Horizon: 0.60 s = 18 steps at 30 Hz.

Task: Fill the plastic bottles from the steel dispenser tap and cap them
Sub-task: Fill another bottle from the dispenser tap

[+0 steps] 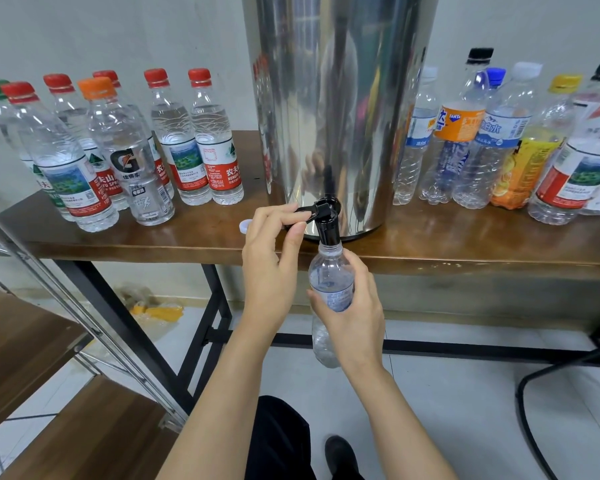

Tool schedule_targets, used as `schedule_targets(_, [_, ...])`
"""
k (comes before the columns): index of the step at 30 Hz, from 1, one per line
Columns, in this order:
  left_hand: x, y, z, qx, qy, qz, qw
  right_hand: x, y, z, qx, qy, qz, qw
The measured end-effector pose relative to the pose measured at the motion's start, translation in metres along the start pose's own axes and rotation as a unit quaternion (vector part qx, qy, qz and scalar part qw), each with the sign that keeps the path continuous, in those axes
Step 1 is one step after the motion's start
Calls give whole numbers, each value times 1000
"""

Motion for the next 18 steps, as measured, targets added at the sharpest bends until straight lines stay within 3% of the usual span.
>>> schedule_targets(18, [-1, 1, -1, 6, 23, -10, 1000, -1, -1, -1, 7, 16, -23, 1000])
Point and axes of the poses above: each hand's wrist, its own y-axis away from the middle knuckle, its own z-axis out of the palm, x = y × z, the point moved 10 cm from there along -y, towards the middle knuckle, and after that the axes turned 3 degrees about -y, right-handed, at the moved point
